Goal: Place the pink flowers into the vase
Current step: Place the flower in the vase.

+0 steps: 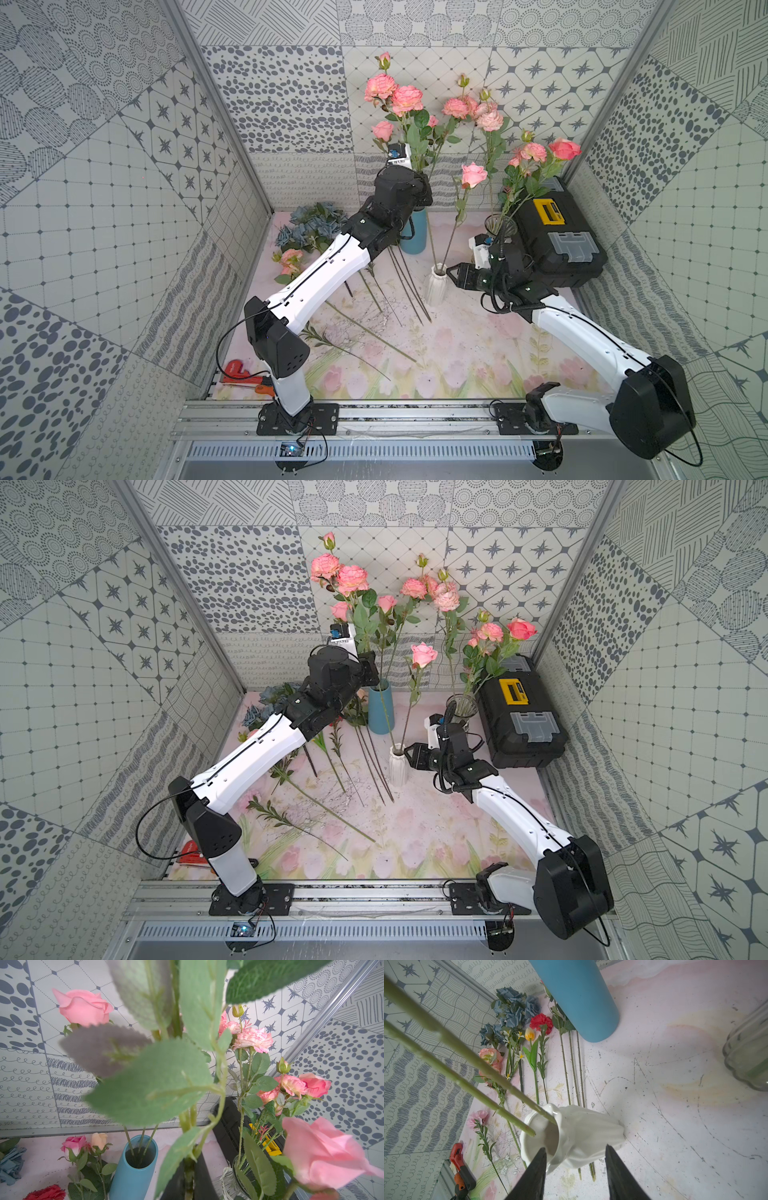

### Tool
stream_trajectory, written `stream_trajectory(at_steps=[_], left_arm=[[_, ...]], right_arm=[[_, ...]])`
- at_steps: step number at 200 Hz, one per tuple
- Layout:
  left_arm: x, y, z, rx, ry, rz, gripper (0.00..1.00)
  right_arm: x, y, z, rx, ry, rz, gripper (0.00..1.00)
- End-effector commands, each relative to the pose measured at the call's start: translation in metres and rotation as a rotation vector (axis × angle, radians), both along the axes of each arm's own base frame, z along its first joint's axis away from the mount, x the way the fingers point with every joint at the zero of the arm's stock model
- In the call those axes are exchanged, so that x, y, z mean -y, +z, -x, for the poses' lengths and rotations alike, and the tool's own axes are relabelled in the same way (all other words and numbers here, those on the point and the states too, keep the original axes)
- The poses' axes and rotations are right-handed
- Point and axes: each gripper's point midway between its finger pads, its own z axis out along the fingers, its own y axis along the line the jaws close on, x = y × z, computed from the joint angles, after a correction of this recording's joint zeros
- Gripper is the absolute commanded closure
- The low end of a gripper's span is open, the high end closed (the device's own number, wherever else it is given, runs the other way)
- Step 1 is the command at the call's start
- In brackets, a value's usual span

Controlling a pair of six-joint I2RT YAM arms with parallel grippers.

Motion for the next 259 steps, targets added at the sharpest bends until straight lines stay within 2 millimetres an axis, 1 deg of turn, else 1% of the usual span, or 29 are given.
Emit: stream_trajectory(at_steps=[1, 19, 44, 104, 143, 214, 259], left_arm=[[0.004, 0.014, 0.002, 0.041, -0.013, 0.049, 1.00], [0.004, 0.013, 0.003, 0.040, -0.013, 0.048, 1.00], [0.006, 0.011, 0.004, 0.039, -0.016, 0.049, 1.00], [0.003, 0.006, 0.011, 0.040, -0.013, 0.039, 1.00], [0.002, 0.003, 0.017, 0.046, -0.003, 0.024, 1.00], [0.009, -0.003, 0.032, 0.073, 0.025, -0.038, 1.00], [0.012, -0.012, 0.040, 0.074, 0.049, -0.071, 1.00]], right_arm=[[-0.004, 0.007, -0.007, 0.028, 0.000, -0.036, 0.54], [-0.006, 0.009, -0.007, 0.034, 0.004, -0.043, 0.54], [-0.005, 0.008, -0.009, 0.032, -0.002, -0.039, 0.54], [-0.005, -0.004, -0.014, 0.016, -0.008, -0.014, 0.54], [-0.005, -0.009, -0.015, 0.008, -0.011, -0.014, 0.54], [-0.006, -0.008, -0.014, 0.016, -0.014, -0.030, 0.54], [-0.006, -0.006, -0.014, 0.018, -0.011, -0.036, 0.54]])
